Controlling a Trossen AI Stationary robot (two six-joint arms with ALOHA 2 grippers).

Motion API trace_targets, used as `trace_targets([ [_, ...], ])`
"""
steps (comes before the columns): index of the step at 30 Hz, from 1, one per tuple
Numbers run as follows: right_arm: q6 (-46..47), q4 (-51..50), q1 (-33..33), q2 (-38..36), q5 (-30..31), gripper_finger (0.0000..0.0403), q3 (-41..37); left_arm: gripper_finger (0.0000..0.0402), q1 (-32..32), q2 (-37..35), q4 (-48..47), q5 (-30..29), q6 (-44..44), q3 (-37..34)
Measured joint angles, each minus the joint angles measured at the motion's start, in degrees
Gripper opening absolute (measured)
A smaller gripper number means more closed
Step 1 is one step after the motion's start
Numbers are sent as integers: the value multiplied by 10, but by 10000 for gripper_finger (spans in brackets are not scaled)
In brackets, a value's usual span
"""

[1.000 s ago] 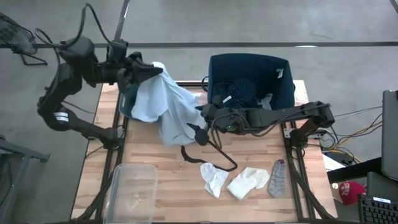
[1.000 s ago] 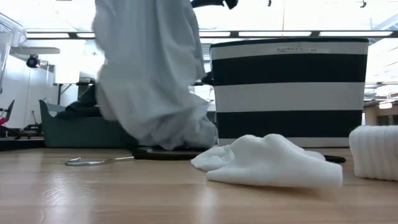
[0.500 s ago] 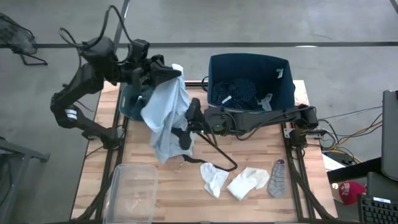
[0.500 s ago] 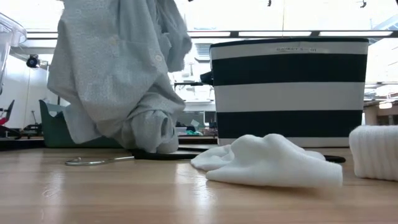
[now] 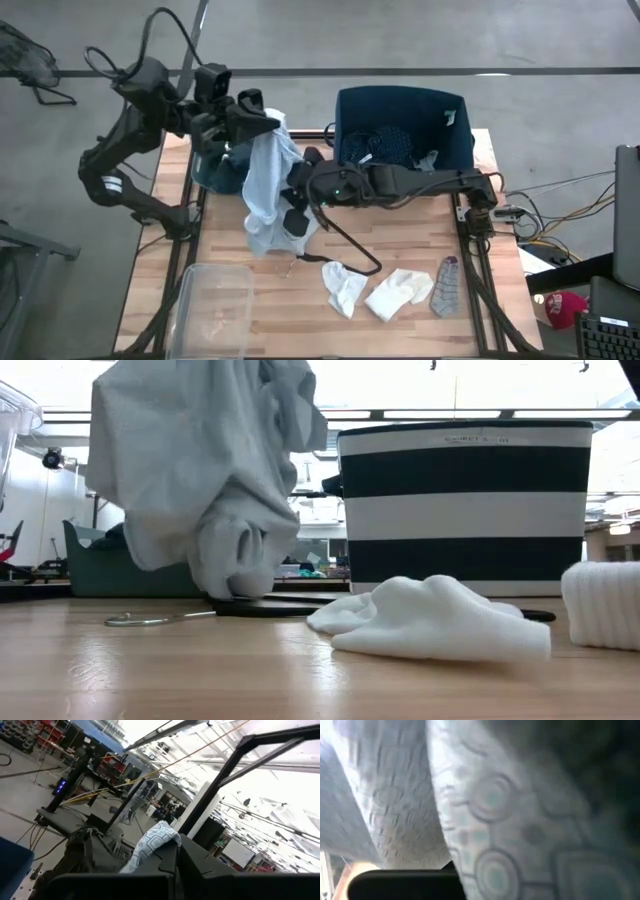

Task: Pick & Place Cloths
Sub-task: Put the white shirt into the blue bin

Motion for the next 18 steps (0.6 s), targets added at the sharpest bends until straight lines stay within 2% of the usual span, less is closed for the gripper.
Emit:
trace_targets([
  [5,-11,-64,-1,-15,4,11,54,25,0,-17,-44,3,15,0],
  [8,-19,-86,-2,-30,8,10,85,53,0,-27,-68,0,39,0],
  [13,-40,-108,-5,-61,52,10,127,105,0,-47,-106,-23,75,-1],
  [18,-57,-101,-17,-103,74,9,127,145,0,-55,-158,-35,99,-6],
])
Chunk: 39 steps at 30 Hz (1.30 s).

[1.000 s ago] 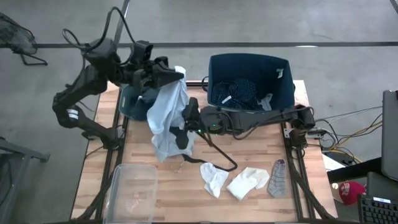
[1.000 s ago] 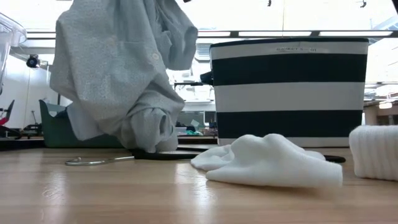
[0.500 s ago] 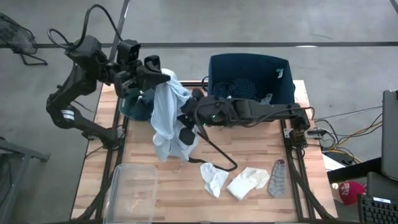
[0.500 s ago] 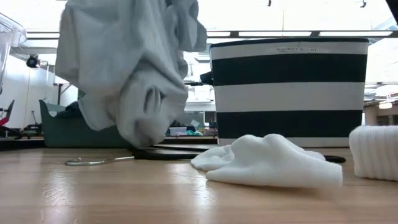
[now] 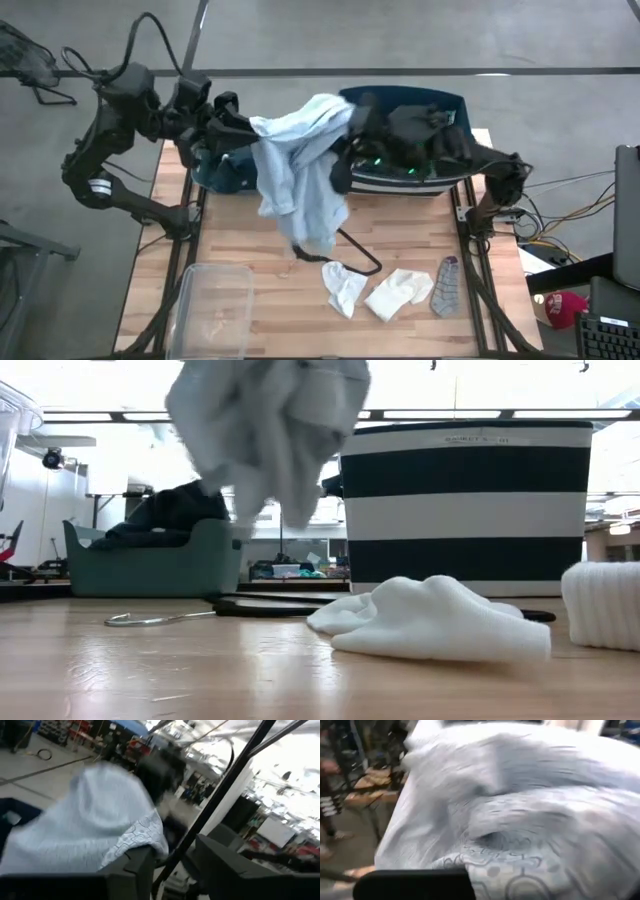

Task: Pick & Place Cloths
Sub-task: Put the white shirt into the blue bin

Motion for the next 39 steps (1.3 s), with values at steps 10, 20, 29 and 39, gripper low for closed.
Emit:
trace_targets([
  [10,-34,-9,-49,-80,94,9,0,163,0,0,-50,0,11,-9],
  [20,-101,-8,-117,-148,200,9,1,163,0,0,-53,0,2,-44],
  [29,-147,-30,-132,-175,288,9,1,163,0,1,-47,-3,-10,-76],
  [39,145,-401,-132,-145,223,11,-3,163,0,1,-40,-15,-12,-78],
])
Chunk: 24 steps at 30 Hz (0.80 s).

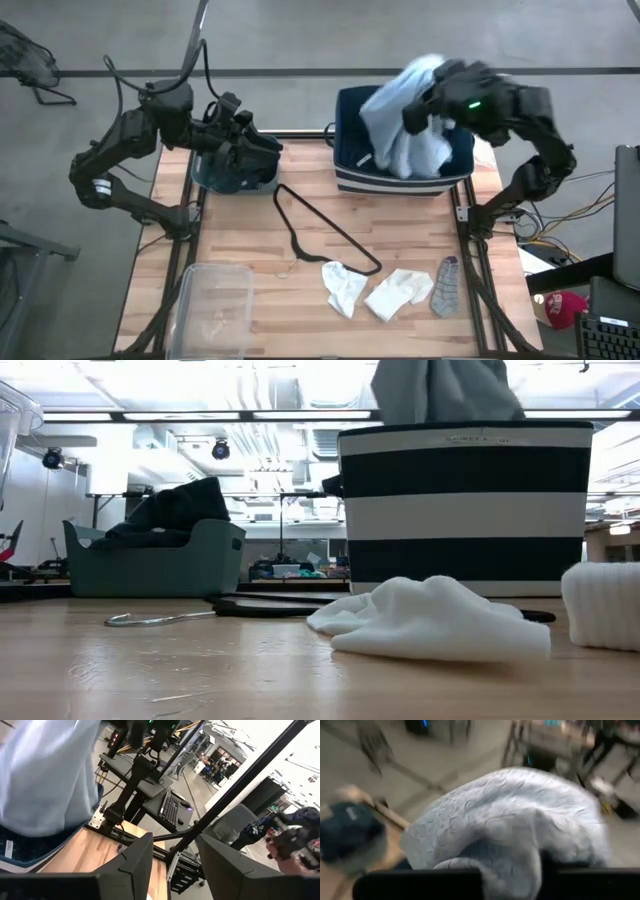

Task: Pick & Place Cloths
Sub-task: Put the white shirt into the blue bin, then put the white sock into the transparent bin

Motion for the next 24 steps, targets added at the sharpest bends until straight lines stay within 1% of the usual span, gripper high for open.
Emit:
trace_targets([
  [3,60,-100,0,27,-21,15,-2,163,0,0,1,0,1,0],
  [4,68,-109,0,37,-34,16,-4,163,0,0,1,0,3,0],
  [5,68,-103,0,45,-46,18,-10,163,0,1,1,0,4,0],
  [9,72,-95,0,74,-132,30,-21,163,0,1,1,0,5,0],
  [12,85,-104,-5,97,-156,49,-30,163,0,1,1,0,5,0],
  [15,104,-104,-14,112,-197,80,-39,163,0,1,1,0,-2,0],
  [19,141,-105,-32,116,-288,139,-47,163,0,1,1,0,-6,0],
  [22,139,-105,-32,111,-310,185,-55,163,0,1,1,0,-6,0],
  [24,143,-105,-24,100,-323,210,-58,163,0,1,1,0,-5,0],
])
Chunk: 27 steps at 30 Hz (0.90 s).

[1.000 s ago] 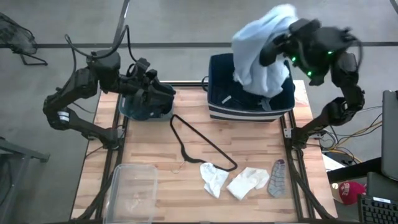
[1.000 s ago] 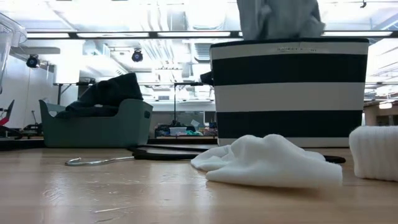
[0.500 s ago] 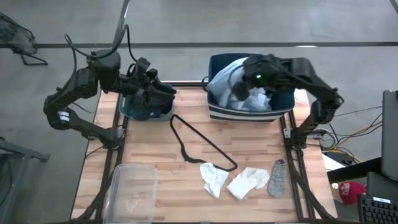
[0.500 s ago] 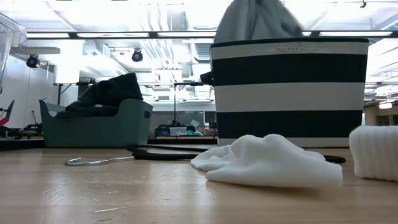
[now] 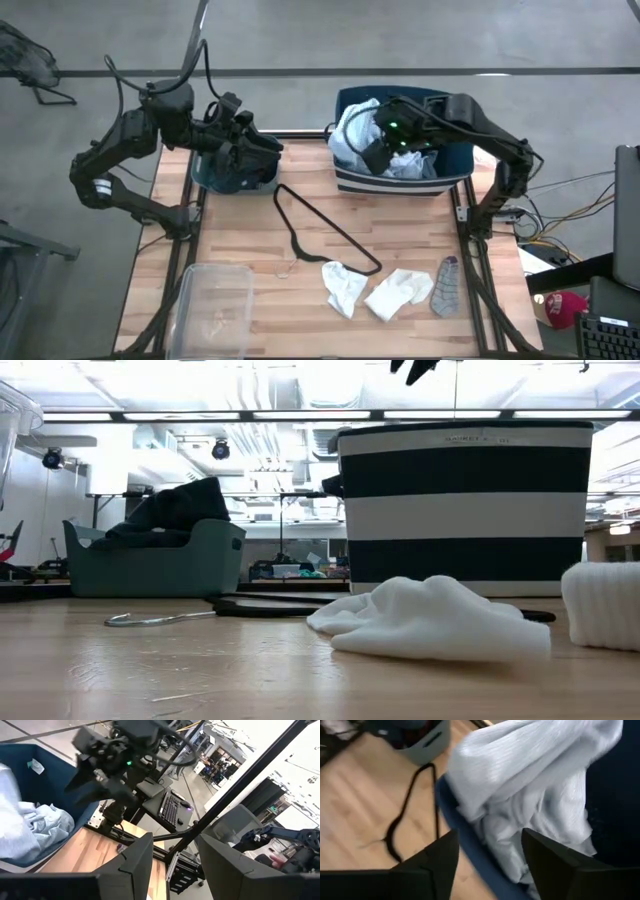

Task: Pick & Place Cloths
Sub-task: Put the white sock into the transparent bin

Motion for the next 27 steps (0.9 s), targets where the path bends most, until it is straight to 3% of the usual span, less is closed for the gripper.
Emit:
trace_targets([
  [5,29,-1,44,-33,-5,242,-8,163,0,1,0,0,12,-1],
  [12,39,11,174,-34,-5,258,-53,163,0,1,4,0,16,-29],
  [22,29,141,286,1,-8,235,-232,163,0,2,26,0,-13,-73],
  [27,13,251,315,7,-46,231,-330,163,0,2,46,0,-15,-74],
])
